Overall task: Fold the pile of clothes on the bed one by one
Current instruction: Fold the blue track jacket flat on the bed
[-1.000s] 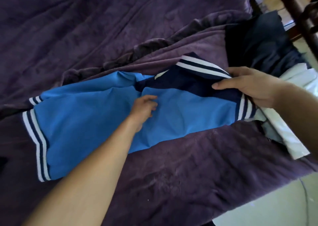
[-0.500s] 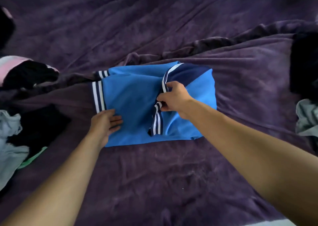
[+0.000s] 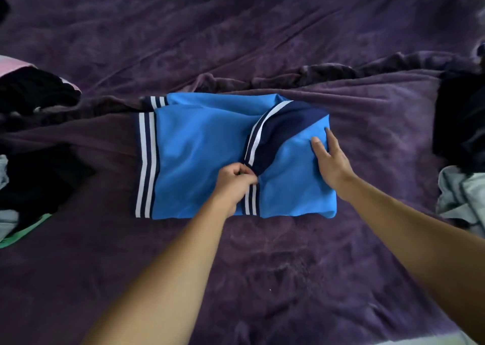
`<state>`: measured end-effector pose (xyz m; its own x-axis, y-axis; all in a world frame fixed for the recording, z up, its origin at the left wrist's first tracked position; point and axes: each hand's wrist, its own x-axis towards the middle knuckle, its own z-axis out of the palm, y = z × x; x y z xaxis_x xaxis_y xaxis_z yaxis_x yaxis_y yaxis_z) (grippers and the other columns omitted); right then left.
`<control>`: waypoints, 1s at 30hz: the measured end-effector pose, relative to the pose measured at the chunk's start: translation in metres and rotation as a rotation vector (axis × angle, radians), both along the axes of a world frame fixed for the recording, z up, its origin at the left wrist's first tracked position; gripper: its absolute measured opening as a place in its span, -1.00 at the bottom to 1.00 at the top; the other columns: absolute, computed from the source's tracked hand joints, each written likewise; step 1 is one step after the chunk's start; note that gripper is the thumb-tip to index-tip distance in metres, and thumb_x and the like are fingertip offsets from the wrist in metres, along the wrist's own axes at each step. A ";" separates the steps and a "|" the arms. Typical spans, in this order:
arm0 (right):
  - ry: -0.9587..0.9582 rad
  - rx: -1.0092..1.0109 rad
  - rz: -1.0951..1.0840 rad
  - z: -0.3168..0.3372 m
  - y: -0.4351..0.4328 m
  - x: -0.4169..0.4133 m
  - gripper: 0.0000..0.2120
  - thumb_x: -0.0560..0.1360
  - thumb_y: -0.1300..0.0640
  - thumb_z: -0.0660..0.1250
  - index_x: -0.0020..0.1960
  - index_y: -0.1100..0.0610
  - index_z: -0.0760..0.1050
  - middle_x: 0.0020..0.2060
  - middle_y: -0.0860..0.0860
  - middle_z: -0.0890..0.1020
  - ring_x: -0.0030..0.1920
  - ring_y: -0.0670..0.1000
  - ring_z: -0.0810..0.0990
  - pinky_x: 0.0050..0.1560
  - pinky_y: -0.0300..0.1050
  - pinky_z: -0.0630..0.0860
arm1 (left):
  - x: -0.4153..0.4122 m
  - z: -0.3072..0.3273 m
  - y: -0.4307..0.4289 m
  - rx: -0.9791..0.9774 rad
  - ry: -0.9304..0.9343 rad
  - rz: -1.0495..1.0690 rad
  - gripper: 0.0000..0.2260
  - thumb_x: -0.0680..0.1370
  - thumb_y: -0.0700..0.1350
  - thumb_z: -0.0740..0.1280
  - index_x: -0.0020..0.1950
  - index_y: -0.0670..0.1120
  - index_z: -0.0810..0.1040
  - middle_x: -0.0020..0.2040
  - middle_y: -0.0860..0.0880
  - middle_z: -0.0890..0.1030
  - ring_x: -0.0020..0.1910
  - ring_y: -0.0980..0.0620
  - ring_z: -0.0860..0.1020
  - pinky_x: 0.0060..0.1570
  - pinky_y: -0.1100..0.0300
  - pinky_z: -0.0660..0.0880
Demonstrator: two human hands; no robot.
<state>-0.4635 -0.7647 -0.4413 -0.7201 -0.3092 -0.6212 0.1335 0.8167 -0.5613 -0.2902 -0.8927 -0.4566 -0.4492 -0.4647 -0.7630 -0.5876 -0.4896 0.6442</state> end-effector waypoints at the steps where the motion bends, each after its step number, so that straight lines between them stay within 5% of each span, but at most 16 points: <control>1: -0.002 -0.042 -0.026 -0.001 -0.001 0.001 -0.41 0.54 -0.31 0.09 0.53 -0.25 0.05 0.48 -0.07 0.30 0.45 0.05 0.29 0.44 -0.02 0.21 | 0.000 0.004 -0.008 -0.022 0.024 0.012 -0.81 0.37 -0.31 0.42 -0.34 -0.07 0.50 -0.39 -0.01 0.49 -0.34 0.03 0.41 -0.40 0.29 0.34; 5: 0.173 -0.008 0.176 0.005 -0.021 0.025 -0.41 0.55 -0.32 0.04 0.53 -0.19 0.08 0.50 -0.01 0.25 0.47 0.10 0.26 0.40 0.09 0.22 | 0.037 0.039 -0.074 -0.356 0.072 0.092 -0.89 0.20 -0.21 0.40 -0.40 -0.03 0.51 -0.43 0.08 0.48 -0.42 0.19 0.40 -0.39 0.35 0.34; 9: 0.469 0.105 0.615 0.001 -0.055 0.082 -0.37 0.52 -0.37 -0.03 0.54 -0.20 -0.01 0.57 -0.01 -0.03 0.55 0.11 -0.04 0.35 0.28 0.20 | 0.097 0.048 -0.146 -0.690 -0.139 0.105 -0.81 0.28 -0.28 0.41 -0.38 -0.01 0.50 -0.43 0.10 0.47 -0.47 0.26 0.40 -0.38 0.37 0.37; 13: 0.470 0.303 0.903 -0.040 -0.071 0.120 -0.34 0.52 -0.38 -0.16 0.55 -0.18 -0.19 0.54 0.00 -0.30 0.54 0.16 -0.26 0.39 0.32 0.09 | 0.137 0.010 -0.160 -0.625 -0.423 -0.055 -0.89 0.41 -0.25 0.40 -0.17 -0.04 0.57 -0.16 -0.08 0.58 -0.10 -0.12 0.57 -0.03 0.09 0.48; 15: 0.441 0.382 0.964 -0.062 -0.070 0.125 -0.33 0.52 -0.38 -0.19 0.54 -0.18 -0.27 0.52 0.00 -0.36 0.52 0.18 -0.30 0.39 0.33 0.08 | 0.146 -0.009 -0.157 -0.530 -0.495 -0.114 -0.94 0.44 -0.09 0.40 -0.13 -0.03 0.55 -0.08 -0.07 0.59 0.02 -0.16 0.55 0.12 0.01 0.48; 17: 0.431 0.396 0.998 -0.070 -0.072 0.121 -0.32 0.51 -0.40 -0.19 0.53 -0.19 -0.28 0.52 0.00 -0.36 0.53 0.19 -0.29 0.38 0.31 0.10 | 0.143 -0.015 -0.156 -0.517 -0.511 -0.090 -0.73 0.41 0.19 0.34 -0.10 0.01 0.45 -0.13 0.01 0.56 0.00 -0.15 0.53 0.17 -0.06 0.43; 19: 0.432 0.308 0.950 -0.061 -0.074 0.113 -0.30 0.49 -0.41 -0.08 0.54 -0.19 -0.14 0.55 -0.01 -0.23 0.54 0.16 -0.18 0.37 0.27 0.16 | 0.136 -0.013 -0.154 -0.517 -0.446 0.050 -0.48 0.33 0.38 0.26 0.06 0.03 0.37 -0.06 0.04 0.54 0.03 -0.13 0.52 0.14 -0.02 0.42; 22: 0.565 0.058 0.534 -0.045 -0.071 0.096 -0.36 0.49 -0.28 0.22 0.49 -0.09 0.18 0.54 0.00 0.09 0.49 0.11 0.13 0.30 0.22 0.29 | 0.128 -0.014 -0.152 -0.501 -0.283 0.191 -0.27 0.32 0.40 0.33 0.36 0.06 0.26 0.23 -0.02 0.50 0.14 -0.03 0.49 0.18 0.08 0.39; 26: 0.166 0.036 -0.066 -0.051 -0.083 0.075 -0.20 0.44 -0.33 0.28 0.53 -0.06 0.06 0.47 0.01 0.25 0.39 0.15 0.36 0.29 0.13 0.39 | 0.110 -0.024 -0.159 -0.370 -0.182 0.235 -0.29 0.25 0.38 0.42 0.27 0.05 0.37 0.16 0.10 0.53 0.13 0.05 0.52 0.21 0.02 0.46; 30: 0.048 -0.057 -0.178 -0.064 -0.086 0.082 -0.10 0.34 -0.38 0.36 0.52 -0.10 0.06 0.34 -0.05 0.42 0.24 0.07 0.47 0.15 -0.05 0.41 | 0.107 -0.035 -0.162 -0.309 -0.158 0.242 -0.43 0.28 0.20 0.51 0.19 -0.04 0.52 0.05 0.06 0.63 0.00 0.04 0.60 -0.03 0.13 0.54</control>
